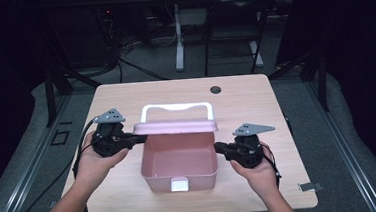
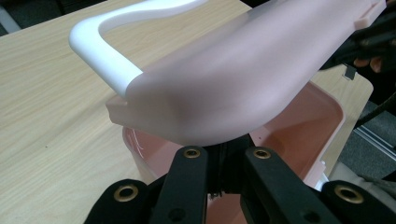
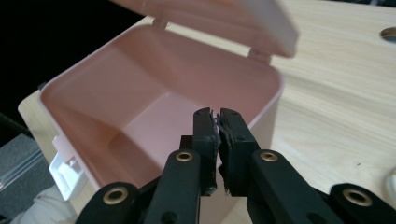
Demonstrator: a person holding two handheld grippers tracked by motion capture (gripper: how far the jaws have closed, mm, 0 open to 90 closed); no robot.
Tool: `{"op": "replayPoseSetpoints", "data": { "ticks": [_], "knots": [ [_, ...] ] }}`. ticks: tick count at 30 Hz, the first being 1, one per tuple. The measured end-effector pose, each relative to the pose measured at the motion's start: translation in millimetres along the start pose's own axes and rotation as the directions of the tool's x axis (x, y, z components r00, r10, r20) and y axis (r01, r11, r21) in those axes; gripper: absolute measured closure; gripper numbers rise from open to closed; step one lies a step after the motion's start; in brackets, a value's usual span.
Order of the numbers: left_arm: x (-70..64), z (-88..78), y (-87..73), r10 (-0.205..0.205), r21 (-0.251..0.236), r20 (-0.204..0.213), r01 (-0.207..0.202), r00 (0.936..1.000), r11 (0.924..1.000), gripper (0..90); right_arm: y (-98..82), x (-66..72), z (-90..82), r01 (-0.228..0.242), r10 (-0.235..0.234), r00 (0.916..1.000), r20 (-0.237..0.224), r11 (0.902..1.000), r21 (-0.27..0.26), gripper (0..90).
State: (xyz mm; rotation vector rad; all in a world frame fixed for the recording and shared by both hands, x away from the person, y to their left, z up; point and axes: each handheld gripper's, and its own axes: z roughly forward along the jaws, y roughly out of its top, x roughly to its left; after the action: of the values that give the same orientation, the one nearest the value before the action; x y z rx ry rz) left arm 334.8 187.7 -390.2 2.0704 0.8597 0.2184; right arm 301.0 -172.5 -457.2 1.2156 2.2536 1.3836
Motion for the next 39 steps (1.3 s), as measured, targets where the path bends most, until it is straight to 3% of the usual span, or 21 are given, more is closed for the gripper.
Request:
{"op": "replayPoseSetpoints", "data": {
  "ticks": [8, 18, 39],
  "knots": [
    [4.8, 0.1, 9.4, -0.010, -0.016, -0.001, 0.010, 0.9999, 0.9998, 89.7, -12.3, 12.9, 17.1, 0.052, -0.050, 0.9979, -0.042, 0.9970, 0.056, 85.0],
    [9.3, 0.7, 19.9, -0.012, -0.021, -0.016, 0.012, 0.9998, 0.9997, 89.8, -19.4, 19.0, 25.5, 0.086, -0.082, 0.9955, -0.048, 0.9927, 0.085, 85.2],
    [19.4, 4.0, 38.6, -0.023, -0.014, -0.035, 0.023, 0.9991, 0.9996, 89.8, -23.7, 21.7, 29.6, 0.085, -0.079, 0.9942, -0.073, 0.9922, 0.091, 85.4]
  ]
}}
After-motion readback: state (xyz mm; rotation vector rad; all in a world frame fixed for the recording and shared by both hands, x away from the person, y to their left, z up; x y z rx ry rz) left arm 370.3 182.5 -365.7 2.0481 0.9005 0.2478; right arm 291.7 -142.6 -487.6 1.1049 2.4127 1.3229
